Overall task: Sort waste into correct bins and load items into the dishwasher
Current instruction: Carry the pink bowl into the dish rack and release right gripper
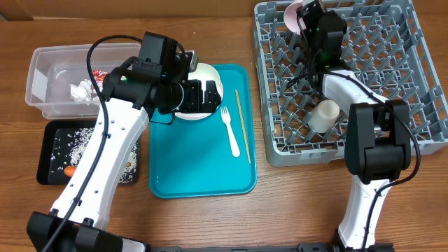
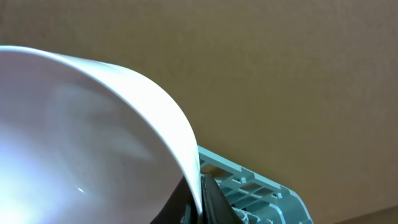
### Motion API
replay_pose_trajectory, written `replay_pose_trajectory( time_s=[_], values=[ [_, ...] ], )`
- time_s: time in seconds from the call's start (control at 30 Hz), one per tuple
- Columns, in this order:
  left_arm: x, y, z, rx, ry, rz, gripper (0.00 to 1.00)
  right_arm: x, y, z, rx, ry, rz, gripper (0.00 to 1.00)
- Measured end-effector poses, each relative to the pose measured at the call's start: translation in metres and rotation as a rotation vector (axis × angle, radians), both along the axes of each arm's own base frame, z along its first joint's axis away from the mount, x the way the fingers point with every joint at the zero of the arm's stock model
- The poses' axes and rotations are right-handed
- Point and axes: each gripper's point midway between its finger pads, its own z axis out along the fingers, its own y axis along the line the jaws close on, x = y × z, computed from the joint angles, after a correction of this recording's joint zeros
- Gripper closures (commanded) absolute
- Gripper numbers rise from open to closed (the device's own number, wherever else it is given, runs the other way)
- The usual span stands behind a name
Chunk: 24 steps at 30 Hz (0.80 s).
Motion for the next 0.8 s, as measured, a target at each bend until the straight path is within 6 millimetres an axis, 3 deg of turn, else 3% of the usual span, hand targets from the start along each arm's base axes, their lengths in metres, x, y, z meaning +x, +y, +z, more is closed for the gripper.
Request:
replay_pose_trajectory(
  time_s=[0.8],
  values=[
    [0.000,0.000,0.000,0.000,0.000,0.000,0.00,-0.017,0.013,-0.009,-0.029,0.124,-0.024,0.91]
  ],
)
